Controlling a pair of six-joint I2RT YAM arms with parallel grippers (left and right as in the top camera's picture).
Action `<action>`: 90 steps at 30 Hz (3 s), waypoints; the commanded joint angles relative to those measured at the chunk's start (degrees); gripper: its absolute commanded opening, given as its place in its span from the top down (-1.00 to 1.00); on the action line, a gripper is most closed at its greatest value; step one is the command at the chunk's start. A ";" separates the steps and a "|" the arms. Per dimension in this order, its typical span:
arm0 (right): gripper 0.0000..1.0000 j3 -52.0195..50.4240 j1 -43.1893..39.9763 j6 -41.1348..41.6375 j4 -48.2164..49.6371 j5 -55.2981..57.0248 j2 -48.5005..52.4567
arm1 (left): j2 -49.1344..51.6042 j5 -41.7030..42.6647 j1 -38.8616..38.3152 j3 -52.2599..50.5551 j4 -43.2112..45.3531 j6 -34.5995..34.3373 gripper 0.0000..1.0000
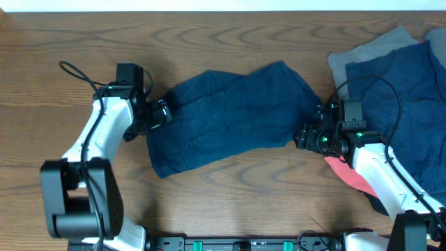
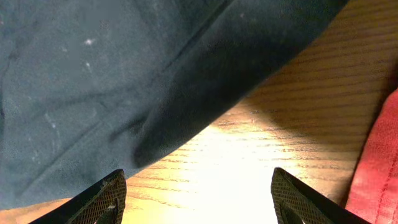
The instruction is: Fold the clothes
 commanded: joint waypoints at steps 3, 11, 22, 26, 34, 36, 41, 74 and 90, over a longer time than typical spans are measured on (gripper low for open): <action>-0.46 0.17 -0.42 -2.01 -0.39 -0.59 -0.26 | 4.59 0.17 0.24 -0.83 0.94 1.16 -0.84; -0.46 0.17 -0.42 -1.97 -0.42 -0.39 -0.26 | 6.43 1.42 0.24 -0.79 1.92 1.20 0.25; -0.47 0.17 -0.42 -1.97 -0.35 0.28 -0.26 | 0.15 1.40 0.24 0.13 -0.26 1.18 0.88; -0.47 0.17 -0.42 -1.97 -0.35 0.33 -0.26 | -4.96 1.38 0.24 0.13 1.79 1.18 0.88; -0.47 0.17 -0.42 -1.97 -0.39 1.31 -0.26 | -8.13 -1.53 0.24 0.02 8.68 0.46 0.88; -0.47 0.17 -0.42 -1.97 -0.39 1.31 -0.26 | -7.02 -3.43 0.24 -0.07 10.32 -1.42 0.87; -0.47 0.17 -0.42 -1.97 -0.52 1.31 -0.26 | -3.50 -4.22 0.24 -0.07 16.74 -1.46 0.86; 0.77 0.17 -2.78 13.07 12.66 22.91 7.34 | -3.56 -1.40 0.24 -0.04 18.58 -1.42 0.88; 0.71 0.17 -3.32 3.19 18.78 3.82 11.93 | -3.56 -1.40 0.24 -0.04 18.36 -1.42 0.88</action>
